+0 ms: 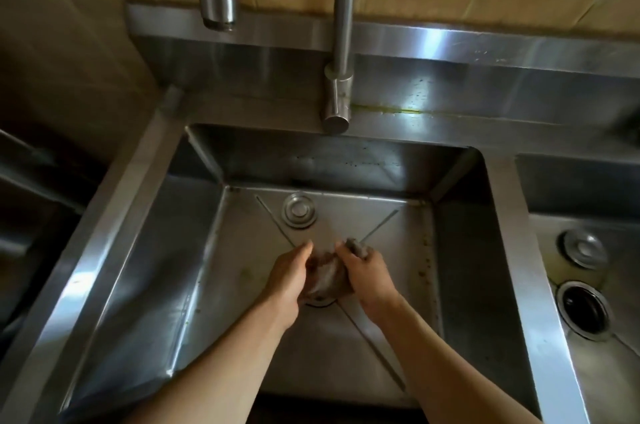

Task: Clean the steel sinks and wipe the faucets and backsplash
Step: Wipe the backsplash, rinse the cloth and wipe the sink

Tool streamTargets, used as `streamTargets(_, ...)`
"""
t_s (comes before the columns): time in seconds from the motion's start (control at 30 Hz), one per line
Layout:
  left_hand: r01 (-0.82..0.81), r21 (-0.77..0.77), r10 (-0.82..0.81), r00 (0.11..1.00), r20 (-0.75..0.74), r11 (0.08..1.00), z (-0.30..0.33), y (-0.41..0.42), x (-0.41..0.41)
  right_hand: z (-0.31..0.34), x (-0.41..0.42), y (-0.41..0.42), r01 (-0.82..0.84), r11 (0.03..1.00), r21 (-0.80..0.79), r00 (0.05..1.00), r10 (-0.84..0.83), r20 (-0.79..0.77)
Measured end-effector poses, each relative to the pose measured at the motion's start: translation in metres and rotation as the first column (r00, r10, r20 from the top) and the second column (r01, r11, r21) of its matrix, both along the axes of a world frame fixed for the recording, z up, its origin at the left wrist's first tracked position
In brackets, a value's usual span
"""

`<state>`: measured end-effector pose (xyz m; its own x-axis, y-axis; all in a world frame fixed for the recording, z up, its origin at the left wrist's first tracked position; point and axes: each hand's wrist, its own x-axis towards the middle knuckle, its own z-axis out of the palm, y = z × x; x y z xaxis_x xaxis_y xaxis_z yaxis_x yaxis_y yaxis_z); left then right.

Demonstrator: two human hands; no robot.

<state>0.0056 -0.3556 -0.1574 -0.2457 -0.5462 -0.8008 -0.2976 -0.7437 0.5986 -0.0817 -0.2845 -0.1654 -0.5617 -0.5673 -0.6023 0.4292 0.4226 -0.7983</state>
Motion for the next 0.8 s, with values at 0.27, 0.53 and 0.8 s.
streamTargets(0.27,0.081,0.518,-0.083,0.996,-0.020,0.851,-0.023,-0.020,0.006,-0.017,0.002,0.009,-0.517,0.855,-0.025,0.459,0.253,-0.852)
streamTargets(0.53,0.076,0.013,-0.077,0.996,0.038,0.997,-0.034,-0.006,-0.013,-0.041,0.013,-0.012,-0.150,0.988,-0.032,0.968,0.140,-0.209)
streamTargets(0.8,0.433,-0.442,-0.263,0.881,0.394,0.786,-0.072,-0.013,-0.014,-0.083,0.016,-0.035,-0.005,0.944,0.329,0.991,0.049,-0.125)
